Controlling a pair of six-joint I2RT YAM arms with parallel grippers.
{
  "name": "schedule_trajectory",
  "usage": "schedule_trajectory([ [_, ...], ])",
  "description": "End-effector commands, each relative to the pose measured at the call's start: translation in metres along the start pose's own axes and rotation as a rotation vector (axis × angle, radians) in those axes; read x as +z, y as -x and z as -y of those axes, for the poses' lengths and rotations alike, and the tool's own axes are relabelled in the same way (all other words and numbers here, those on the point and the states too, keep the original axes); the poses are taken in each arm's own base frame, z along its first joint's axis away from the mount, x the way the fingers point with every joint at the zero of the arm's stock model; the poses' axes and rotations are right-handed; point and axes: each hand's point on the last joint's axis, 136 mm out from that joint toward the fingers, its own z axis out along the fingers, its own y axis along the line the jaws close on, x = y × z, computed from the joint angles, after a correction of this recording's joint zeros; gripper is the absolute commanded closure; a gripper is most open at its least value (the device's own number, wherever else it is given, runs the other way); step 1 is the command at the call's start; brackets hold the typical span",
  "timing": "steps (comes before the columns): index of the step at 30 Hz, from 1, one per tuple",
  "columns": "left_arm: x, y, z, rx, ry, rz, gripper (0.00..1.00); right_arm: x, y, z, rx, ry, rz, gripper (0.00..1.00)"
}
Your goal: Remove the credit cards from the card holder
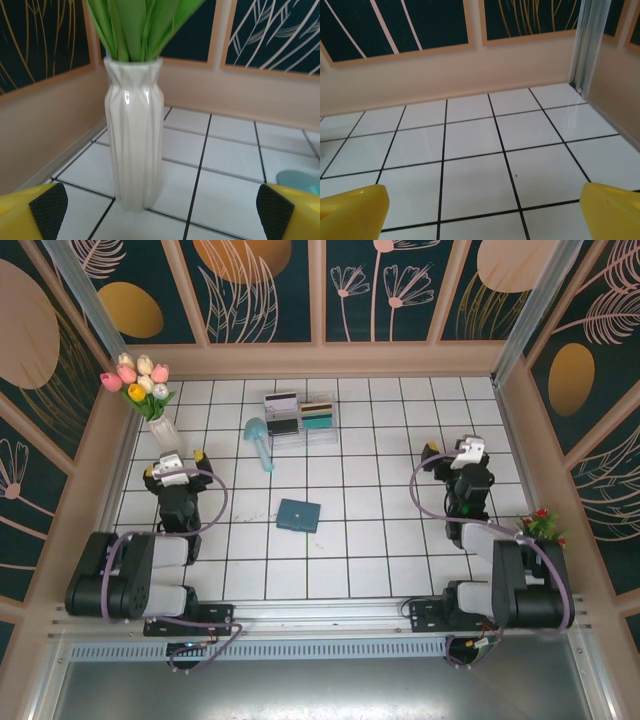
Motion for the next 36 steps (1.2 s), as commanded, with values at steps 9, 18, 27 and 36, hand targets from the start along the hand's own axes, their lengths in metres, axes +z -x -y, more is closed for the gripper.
schedule_trajectory([
  [9,-0.003,0.036,0.014,-0.346,0.024,-0.29,0.01,-0.025,0.004,-0.013,0.262,-0.084,-0.222,0.01],
  [18,-0.036,0.046,0.045,-0.393,-0.158,-0.458,0.01,-0.036,-0.016,-0.114,0.237,0.192,-0.489,0.01],
  [27,-0.04,0.031,0.041,-0.33,-0.152,-0.487,0.01,-0.075,-0.035,-0.269,0.257,0.465,-0.638,0.07],
  [36,-0.037,0.025,0.017,-0.308,-0.011,-0.472,0.01,-0.124,-0.121,-0.396,0.139,0.577,-0.914,0.27],
])
